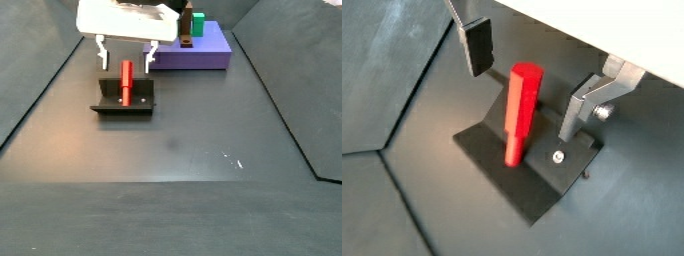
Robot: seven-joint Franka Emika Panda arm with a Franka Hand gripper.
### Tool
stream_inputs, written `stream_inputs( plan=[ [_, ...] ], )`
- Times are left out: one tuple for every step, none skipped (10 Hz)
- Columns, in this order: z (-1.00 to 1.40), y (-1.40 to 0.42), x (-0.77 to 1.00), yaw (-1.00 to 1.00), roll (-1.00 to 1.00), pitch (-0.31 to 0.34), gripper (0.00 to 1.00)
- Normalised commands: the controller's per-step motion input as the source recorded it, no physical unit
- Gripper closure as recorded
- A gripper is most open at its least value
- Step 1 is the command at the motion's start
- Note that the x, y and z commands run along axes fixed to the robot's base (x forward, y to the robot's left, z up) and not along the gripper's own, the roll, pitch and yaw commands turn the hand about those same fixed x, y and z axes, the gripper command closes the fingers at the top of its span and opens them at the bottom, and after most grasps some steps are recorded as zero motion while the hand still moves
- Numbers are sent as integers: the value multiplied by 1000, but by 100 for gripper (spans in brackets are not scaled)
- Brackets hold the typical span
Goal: Pick up the red object. Move up. Place the red object on the fixture. Regrasp the red object. Move to above the board. Insert the red object.
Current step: Regrasp the red object.
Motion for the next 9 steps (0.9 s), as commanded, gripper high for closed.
stream_inputs(
  plan=[
    [-60,-14,97,146,843,54,0],
    [-191,-29,86,0,549,100,0],
    [-223,-11,109,0,426,114,0],
    [-266,-23,91,0,329,103,0],
    [-109,-34,109,-20,171,143,0],
    [0,-46,86,-26,83,146,0],
    [0,-57,77,-20,49,109,0],
    [0,0,0,0,0,0,0],
    [0,0,0,0,0,0,100]
  ],
)
